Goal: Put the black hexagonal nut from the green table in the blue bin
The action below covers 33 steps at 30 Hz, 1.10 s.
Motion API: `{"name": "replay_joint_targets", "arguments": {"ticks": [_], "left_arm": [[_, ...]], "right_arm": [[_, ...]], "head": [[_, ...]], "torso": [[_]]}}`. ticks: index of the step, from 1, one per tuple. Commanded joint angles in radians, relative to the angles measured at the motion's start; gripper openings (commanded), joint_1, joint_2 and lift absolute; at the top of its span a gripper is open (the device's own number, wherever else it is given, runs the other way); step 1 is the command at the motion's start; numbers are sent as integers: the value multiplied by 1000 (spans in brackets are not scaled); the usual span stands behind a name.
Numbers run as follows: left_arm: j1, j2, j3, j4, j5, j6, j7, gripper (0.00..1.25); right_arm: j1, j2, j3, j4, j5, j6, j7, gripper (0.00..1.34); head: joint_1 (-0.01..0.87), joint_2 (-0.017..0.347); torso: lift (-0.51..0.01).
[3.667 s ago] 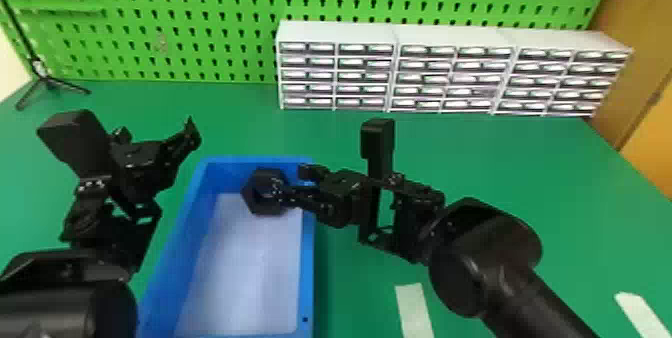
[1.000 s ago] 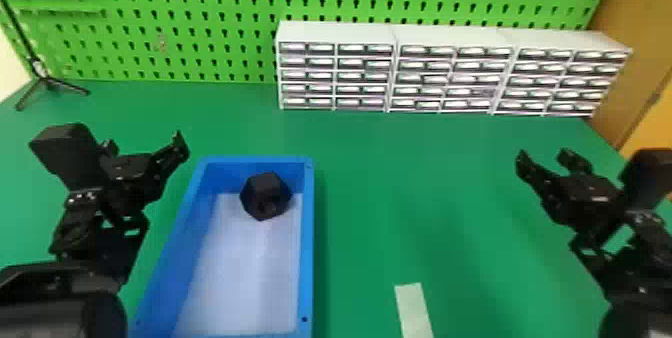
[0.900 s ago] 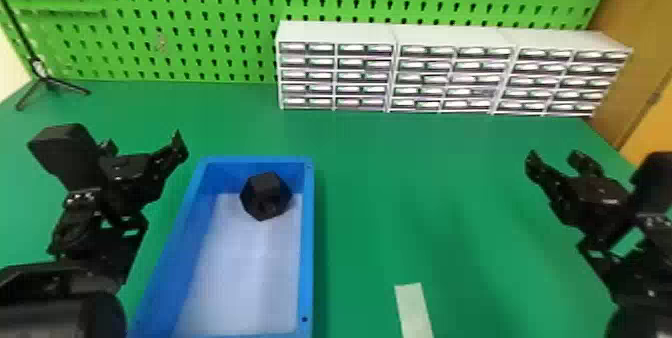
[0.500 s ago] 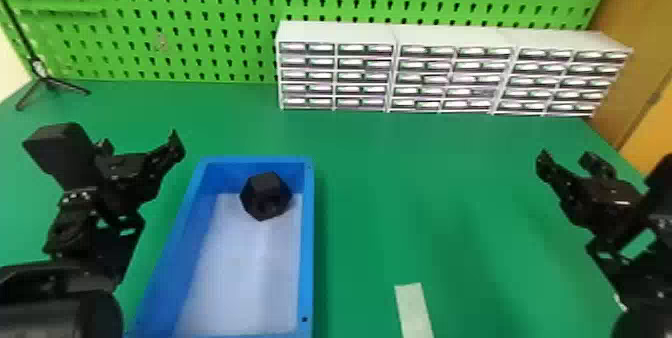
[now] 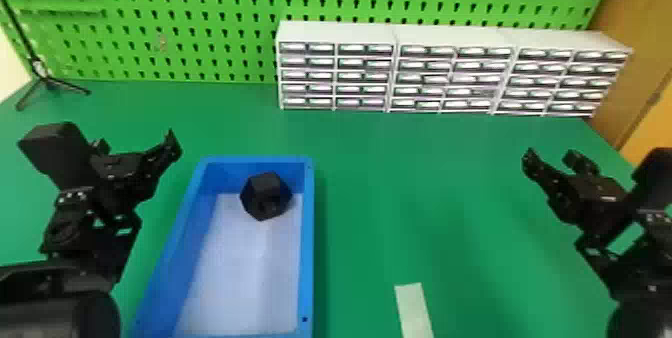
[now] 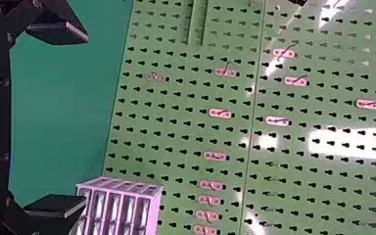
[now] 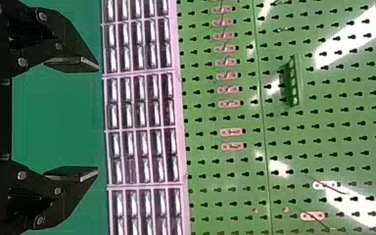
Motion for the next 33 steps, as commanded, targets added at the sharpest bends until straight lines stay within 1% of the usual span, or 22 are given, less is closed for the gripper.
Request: {"name": "replay_joint_targets", "arguments": {"ticks": [1,5,33], "left_arm": [[-3,0,-6,0,-4,0,0,1123],[-3,0,-4,0,-4,0,0,1123],[-13,0,-12,2,-5,0,0,1123]], "right_arm": [[2,0,4,0,-2,9,0,827],[3,-3,9,0,-2,17,0,827],[3,1,7,3,-7,25,0,821]], "head": [[692,8],[692,8],[692,8]], "torso": [[-97],[-97],[-97]]}}
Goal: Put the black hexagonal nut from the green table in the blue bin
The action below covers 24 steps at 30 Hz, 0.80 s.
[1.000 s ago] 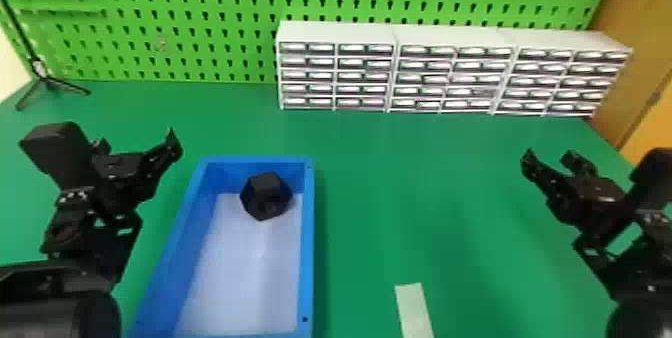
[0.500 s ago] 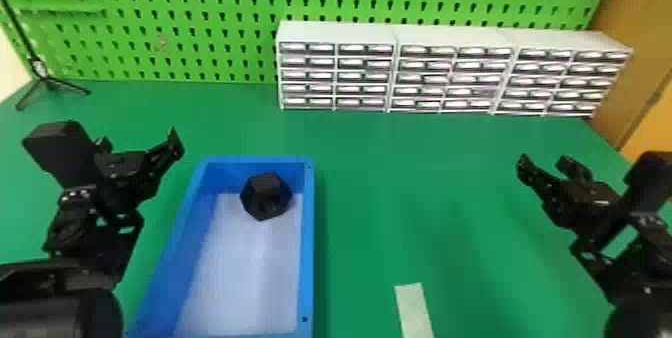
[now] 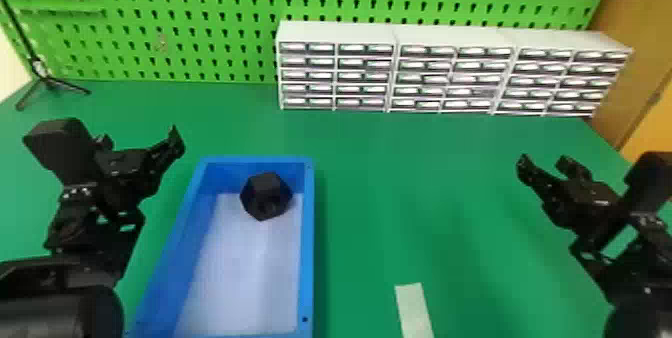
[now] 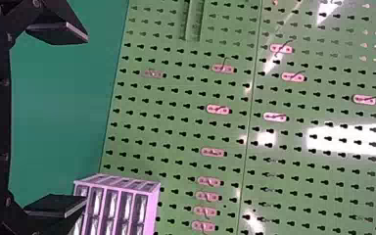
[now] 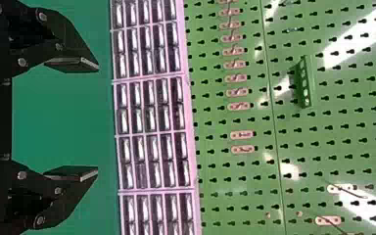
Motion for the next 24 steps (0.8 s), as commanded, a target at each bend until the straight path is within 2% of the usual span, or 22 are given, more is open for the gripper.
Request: {"name": "replay_joint_targets", "arguments": {"ticks": [1,24], "left_arm": [[-2,0,-1,0,0,0,0,1123],[4,0,1,0,-1,-6,0,1123]], "right_arm": [[-2,0,-1,0,0,0,0,821],[-2,-3,2,0,-3,-1,0,822]], "head": [[692,8],[692,8]], "torso": [[-97],[-97]]}}
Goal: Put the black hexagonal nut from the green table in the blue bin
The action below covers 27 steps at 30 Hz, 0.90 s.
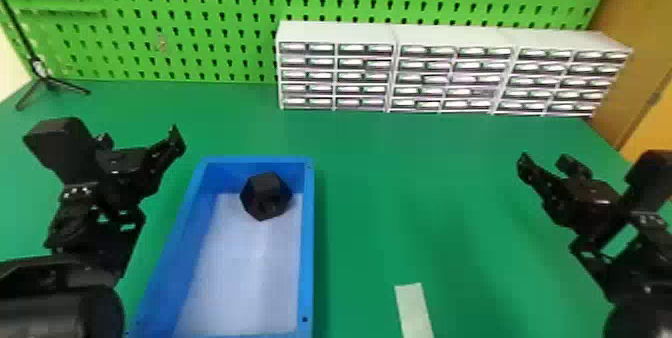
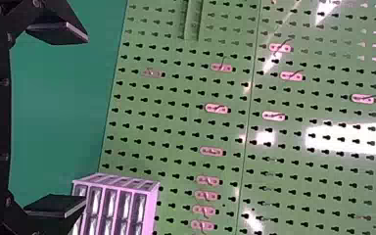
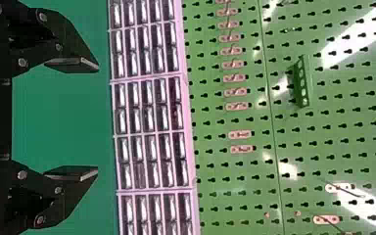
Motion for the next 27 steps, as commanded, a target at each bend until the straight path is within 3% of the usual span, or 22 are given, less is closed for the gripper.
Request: {"name": "replay_joint_targets", "arguments": {"ticks": [1,27], "left_arm": [[4,0,2,0,1,-2,0,1123],[2,0,2,0,1,-4,0,1123]], "right_arm": [[1,-2,1,0,0,0,0,822],[-2,-7,6,0,6,0,0,825]], "head": [[692,8],[692,8]], "torso": [[-97],[-97]]}}
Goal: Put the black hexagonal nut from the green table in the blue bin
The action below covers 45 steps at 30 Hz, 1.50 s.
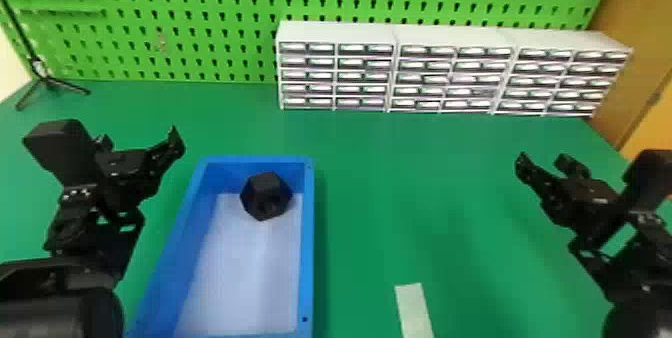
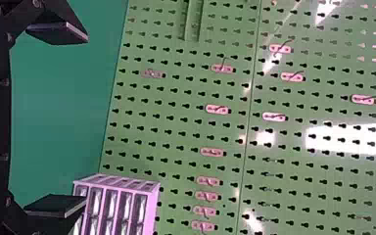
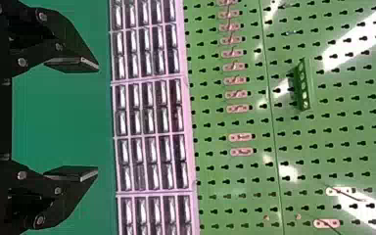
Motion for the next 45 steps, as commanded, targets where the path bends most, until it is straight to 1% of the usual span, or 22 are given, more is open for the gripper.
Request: {"name": "replay_joint_targets", "arguments": {"ticks": [1,5,45], "left_arm": [[-1,0,1,1,0,0,0,1123],[-1,0,-1,1,0,0,0,1123],[-5,-2,-4,3,3,-2,0,1123]], "right_arm": [[-3,-3,2,0,1,0,0,827],[-3,-7,5,0,0,0,0,827],[-3,-7,5,0,0,-1,0,825]], "head": [[692,8],[692,8],[692,8]], "torso": [[-97],[-97],[-97]]}}
